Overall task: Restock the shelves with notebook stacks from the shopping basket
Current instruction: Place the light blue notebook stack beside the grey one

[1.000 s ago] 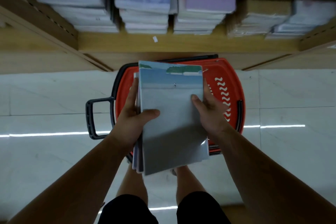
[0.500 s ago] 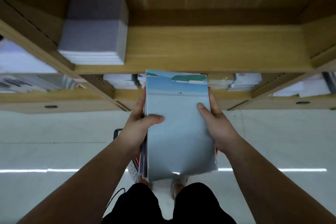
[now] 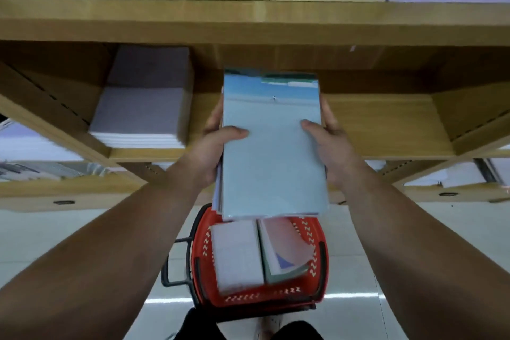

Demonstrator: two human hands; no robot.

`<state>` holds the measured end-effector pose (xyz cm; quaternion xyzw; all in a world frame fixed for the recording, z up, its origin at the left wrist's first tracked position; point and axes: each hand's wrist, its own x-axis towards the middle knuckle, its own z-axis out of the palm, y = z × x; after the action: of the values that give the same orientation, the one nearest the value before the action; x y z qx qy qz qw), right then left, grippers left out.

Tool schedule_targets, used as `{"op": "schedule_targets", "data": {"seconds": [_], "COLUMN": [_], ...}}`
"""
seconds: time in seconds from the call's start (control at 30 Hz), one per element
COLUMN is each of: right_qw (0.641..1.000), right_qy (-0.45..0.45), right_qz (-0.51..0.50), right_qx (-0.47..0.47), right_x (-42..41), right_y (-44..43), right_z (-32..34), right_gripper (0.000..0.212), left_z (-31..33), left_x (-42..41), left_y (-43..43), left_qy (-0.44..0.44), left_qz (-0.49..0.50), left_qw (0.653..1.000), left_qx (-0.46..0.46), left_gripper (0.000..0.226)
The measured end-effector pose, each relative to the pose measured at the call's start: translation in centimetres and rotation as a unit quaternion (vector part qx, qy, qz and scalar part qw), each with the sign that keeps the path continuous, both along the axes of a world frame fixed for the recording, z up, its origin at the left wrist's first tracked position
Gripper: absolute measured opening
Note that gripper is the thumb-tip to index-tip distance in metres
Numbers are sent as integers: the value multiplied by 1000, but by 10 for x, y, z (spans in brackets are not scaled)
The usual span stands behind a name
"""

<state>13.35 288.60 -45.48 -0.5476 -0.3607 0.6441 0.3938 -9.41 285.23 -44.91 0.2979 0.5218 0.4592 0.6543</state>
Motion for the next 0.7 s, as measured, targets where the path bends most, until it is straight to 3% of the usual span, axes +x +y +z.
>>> {"op": "schedule_targets", "data": {"seconds": [0.13,0.33,0.43,0.5,0.53,0.7], "right_qw": [998,989,980,982,986,995], "right_qy": [-60,-144,-192,-181,-162,-93], "right_qz": [19,39,52,43,35,22], "right_qx": [-14,1,5,-2,-12,-20], "right_x": [-31,-46,-45,-42,-40,-23], "right_y": [37,65,56,42,35,-14], "right_z": [-29,-37,-34,-35,-36,-53], "right_gripper": [56,64,57,46,42,51], "left_z": [-29,-47,-42,-37,-34,-38], "left_x": [-26,-37,-34,-37,-37,-32], "left_y": [38,60,58,51,46,-7], "left_qy": [28,61,179,290,304,285], "left_qz": [5,28,11,-33,-49,-87], "left_qw": [999,997,984,957,951,954], "left_qx": [-32,-23,-18,2,6,29], "left_gripper": [82,68,64,71,75,95]}}
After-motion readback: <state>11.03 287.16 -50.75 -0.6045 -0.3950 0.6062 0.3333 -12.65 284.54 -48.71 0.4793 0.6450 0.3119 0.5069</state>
